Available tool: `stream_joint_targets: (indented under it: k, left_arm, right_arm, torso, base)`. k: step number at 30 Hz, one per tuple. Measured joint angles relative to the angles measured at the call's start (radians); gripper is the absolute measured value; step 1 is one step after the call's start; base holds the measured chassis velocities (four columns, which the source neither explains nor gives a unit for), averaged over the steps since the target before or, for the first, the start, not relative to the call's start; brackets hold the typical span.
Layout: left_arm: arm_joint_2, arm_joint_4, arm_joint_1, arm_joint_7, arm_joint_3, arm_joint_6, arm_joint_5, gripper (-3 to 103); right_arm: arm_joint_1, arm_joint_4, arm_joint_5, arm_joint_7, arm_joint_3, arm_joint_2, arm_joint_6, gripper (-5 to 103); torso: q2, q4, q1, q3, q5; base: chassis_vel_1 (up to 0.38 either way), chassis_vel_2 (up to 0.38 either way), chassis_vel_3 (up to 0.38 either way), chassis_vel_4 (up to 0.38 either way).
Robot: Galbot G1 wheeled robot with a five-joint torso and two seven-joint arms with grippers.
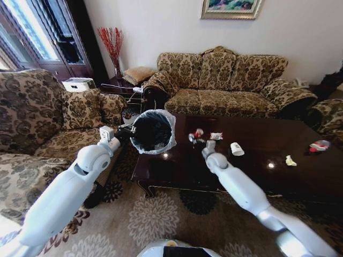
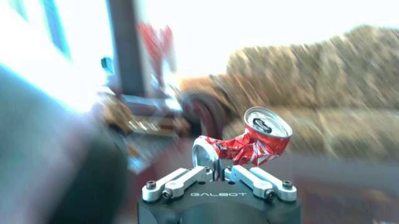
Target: Move to the front of the table and place the trash on the table into the trash bin.
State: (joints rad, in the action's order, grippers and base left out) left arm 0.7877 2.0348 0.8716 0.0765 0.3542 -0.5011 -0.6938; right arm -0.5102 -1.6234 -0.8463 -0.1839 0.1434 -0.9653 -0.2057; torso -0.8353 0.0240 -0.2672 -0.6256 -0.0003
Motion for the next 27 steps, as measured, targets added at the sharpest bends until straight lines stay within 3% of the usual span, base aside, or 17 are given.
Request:
stream_joint_targets:
  k: [5, 7, 12, 14, 18, 20, 27]
  left_arm:
    - [-0.011, -0.028, -0.047, -0.003, -0.03, -0.024, -0.038, 2]
    - [-0.025, -0.041, -0.076, -0.014, -0.042, -0.048, -0.065, 2]
    - [-0.057, -0.045, -0.079, -0.024, -0.036, -0.062, -0.079, 2]
    - [-0.073, -0.045, -0.081, -0.026, -0.031, -0.071, -0.091, 2]
    - [-0.08, -0.042, -0.087, -0.026, -0.028, -0.076, -0.1, 2]
    - [-0.085, -0.04, -0.084, -0.027, -0.021, -0.076, -0.103, 2]
    - [-0.085, -0.04, -0.068, -0.027, -0.011, -0.074, -0.103, 2]
  right_arm:
    - [0.124, -0.16, -0.119, 0.019, 0.035, 0.076, -0.015, 2]
    - [0.257, -0.238, -0.195, 0.059, 0.079, 0.1, -0.021, 2]
    - [0.407, -0.289, -0.296, 0.086, 0.174, 0.07, -0.042, 2]
    - [0.473, -0.33, -0.356, 0.072, 0.271, 0.039, -0.069, 2]
    - [0.485, -0.353, -0.355, 0.068, 0.369, 0.029, -0.083, 2]
    - [0.46, -0.374, -0.342, 0.071, 0.406, 0.035, -0.106, 2]
    - [0.415, -0.382, -0.301, 0.072, 0.426, 0.046, -0.144, 1]
  torso:
    - [0.0, -0.0007, 0.0, 0.0, 0.0004]
    - [0.0, -0.0008, 0.0, 0.0, 0.0001]
    - [0.0, 0.0, 0.0, 0.0, 0.0001]
    - [0.0, 0.0008, 0.0, 0.0, -0.0002]
    - [0.0, 0.0004, 0.0, 0.0, -0.0002]
    - [0.0, -0.0009, 0.0, 0.0, 0.0005]
    - [0.0, -0.0005, 0.0, 0.0, 0.0003]
  base:
    - [0.0, 0.0, 0.0, 0.0]
    - [0.0, 0.0, 0.0, 0.0]
    - [0.0, 0.0, 0.0, 0.0]
    - [0.0, 0.0, 0.0, 0.0]
    - [0.0, 0.0, 0.0, 0.0]
    - [0.0, 0.0, 0.0, 0.0]
    - [0.0, 0.0, 0.0, 0.0]
